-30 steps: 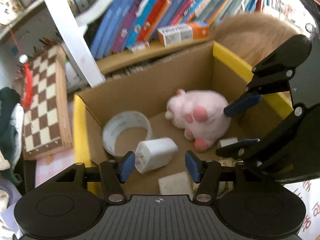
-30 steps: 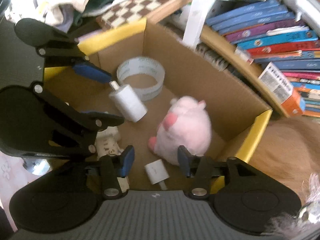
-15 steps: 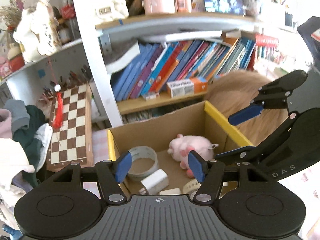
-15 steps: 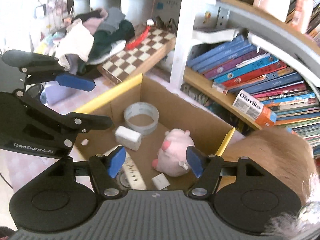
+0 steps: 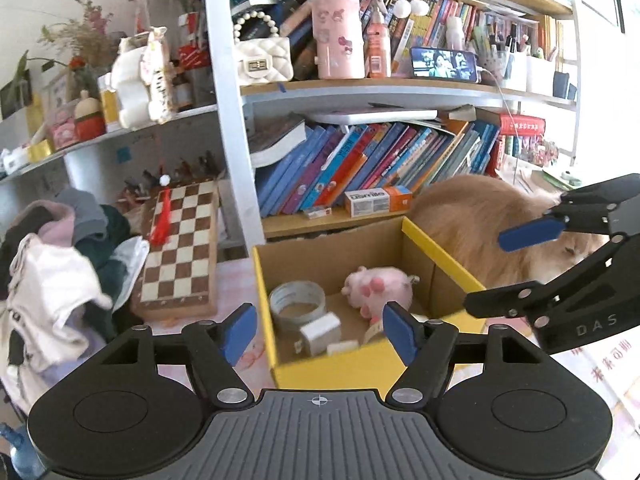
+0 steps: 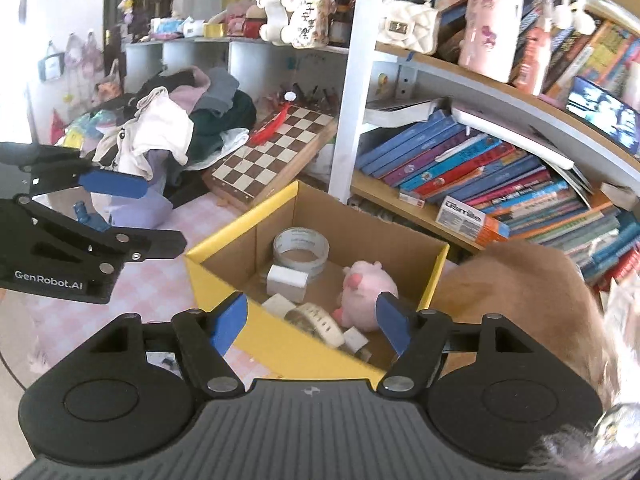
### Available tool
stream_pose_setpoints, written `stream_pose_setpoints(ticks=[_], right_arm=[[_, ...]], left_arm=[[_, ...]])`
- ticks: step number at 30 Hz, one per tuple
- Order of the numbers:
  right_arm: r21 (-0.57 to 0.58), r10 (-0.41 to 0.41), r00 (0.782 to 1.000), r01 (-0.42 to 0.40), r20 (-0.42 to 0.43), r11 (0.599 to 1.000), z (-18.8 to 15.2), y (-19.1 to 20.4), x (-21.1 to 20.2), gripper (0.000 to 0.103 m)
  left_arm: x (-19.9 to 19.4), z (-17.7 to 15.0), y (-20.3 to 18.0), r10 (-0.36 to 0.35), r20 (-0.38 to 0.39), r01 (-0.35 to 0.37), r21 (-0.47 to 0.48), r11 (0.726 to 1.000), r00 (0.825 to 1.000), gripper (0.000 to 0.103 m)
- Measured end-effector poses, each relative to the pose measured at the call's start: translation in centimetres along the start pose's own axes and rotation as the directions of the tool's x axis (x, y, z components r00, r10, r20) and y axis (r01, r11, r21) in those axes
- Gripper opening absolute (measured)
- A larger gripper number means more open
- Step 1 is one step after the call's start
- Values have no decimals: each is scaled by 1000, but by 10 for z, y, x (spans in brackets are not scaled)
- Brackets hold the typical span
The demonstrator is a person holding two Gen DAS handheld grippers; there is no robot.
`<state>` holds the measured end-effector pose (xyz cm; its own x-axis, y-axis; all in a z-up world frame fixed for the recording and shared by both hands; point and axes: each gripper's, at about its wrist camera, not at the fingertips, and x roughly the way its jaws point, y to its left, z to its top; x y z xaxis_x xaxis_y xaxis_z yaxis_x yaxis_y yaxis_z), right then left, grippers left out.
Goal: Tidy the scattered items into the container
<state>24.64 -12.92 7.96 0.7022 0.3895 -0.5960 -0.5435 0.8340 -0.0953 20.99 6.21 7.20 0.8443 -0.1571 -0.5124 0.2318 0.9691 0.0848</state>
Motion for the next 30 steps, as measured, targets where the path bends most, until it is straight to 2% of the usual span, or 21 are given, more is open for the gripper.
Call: stream_pose_setpoints(ticks=[6, 9, 14, 23, 30], right_arm=[[49, -64, 998, 63, 12, 997, -32, 32, -19, 70], [55, -106, 994, 105, 16, 993, -48, 50, -26, 72], [66, -167, 986, 165, 22, 984, -79, 78, -34, 73], [118, -171, 984, 176, -50, 977, -127, 106, -43, 72], [159, -164, 983, 175, -79, 972, -146, 113, -42, 72]], left_arm=[[-23, -35, -2, 8, -15, -8, -10, 1000, 1000, 76], [-35, -52, -3, 11, -22, -12, -14, 1000, 1000, 81], [-43, -82, -13, 12, -47, -13, -24, 1000, 999, 82], [-57, -117, -34, -15, -88, 12, -31, 999, 996, 82], [-64, -134, -38, 19, -110, -25, -54, 998, 994, 89]])
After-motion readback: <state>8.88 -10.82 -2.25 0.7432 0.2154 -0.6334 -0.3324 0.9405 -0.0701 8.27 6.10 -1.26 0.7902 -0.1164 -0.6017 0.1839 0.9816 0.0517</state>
